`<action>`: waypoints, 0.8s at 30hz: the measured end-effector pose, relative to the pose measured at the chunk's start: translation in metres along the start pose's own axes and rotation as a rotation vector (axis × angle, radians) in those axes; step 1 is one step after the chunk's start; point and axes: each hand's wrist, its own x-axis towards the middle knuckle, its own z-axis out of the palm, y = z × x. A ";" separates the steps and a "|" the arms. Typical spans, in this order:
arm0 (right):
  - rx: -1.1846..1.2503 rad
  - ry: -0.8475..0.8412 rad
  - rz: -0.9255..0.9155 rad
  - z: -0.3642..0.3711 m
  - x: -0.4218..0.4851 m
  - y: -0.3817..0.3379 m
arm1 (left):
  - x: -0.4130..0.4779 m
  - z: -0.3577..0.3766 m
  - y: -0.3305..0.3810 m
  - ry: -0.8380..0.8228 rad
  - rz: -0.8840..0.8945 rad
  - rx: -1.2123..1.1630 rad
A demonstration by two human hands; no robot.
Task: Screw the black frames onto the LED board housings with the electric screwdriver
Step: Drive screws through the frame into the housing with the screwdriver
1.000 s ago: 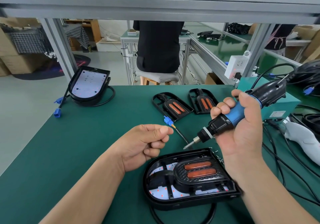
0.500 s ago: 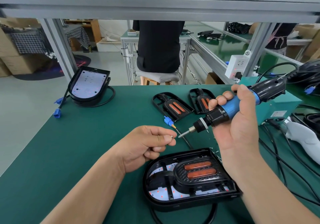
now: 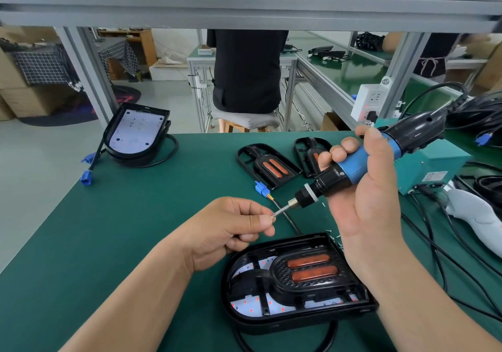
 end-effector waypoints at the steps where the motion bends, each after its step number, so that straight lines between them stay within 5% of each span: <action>1: -0.003 -0.002 0.002 0.000 0.000 0.000 | 0.000 0.000 0.000 0.000 0.001 0.004; 15: -0.114 -0.013 0.030 -0.003 0.001 0.000 | 0.005 0.001 -0.006 0.116 0.081 0.102; 24: -0.028 0.090 0.071 -0.012 0.004 0.004 | 0.001 -0.007 0.002 0.037 0.019 0.034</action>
